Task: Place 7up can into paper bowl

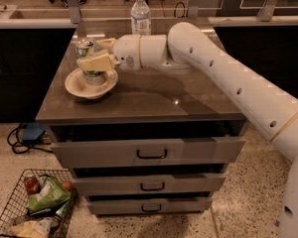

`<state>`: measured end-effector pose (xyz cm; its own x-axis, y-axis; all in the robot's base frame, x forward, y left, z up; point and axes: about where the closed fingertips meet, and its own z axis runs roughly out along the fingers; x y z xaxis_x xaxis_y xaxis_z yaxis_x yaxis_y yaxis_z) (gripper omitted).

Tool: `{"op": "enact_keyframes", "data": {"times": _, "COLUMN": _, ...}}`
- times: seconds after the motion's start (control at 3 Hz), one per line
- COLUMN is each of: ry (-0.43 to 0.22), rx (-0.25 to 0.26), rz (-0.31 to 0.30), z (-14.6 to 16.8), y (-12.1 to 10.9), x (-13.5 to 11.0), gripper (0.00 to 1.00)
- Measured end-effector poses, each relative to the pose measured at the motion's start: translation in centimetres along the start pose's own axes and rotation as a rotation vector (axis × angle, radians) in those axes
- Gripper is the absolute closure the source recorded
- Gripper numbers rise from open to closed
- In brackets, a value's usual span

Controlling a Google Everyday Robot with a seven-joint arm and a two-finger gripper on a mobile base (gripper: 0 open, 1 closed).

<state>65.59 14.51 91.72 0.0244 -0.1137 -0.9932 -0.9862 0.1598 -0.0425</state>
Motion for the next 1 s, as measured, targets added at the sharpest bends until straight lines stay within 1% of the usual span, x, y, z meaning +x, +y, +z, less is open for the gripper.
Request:
{"op": "enact_keyframes", "data": {"times": 0.33, "ry": -0.024, "rx": 0.007, "rz": 0.019, "z": -0.37, "y": -0.4, "x": 1.12, "gripper": 1.0}}
{"op": "enact_keyframes", "data": {"times": 0.67, "ry": -0.024, "rx": 0.003, "rz": 0.019, "z": -0.17, "y": -0.28, "x": 1.1, "gripper": 0.85}}
{"op": "enact_keyframes", "data": {"times": 1.0, "ry": -0.025, "rx": -0.003, "rz": 0.019, "z": 0.13, "y": -0.09, "x": 1.05, "gripper": 0.56}}
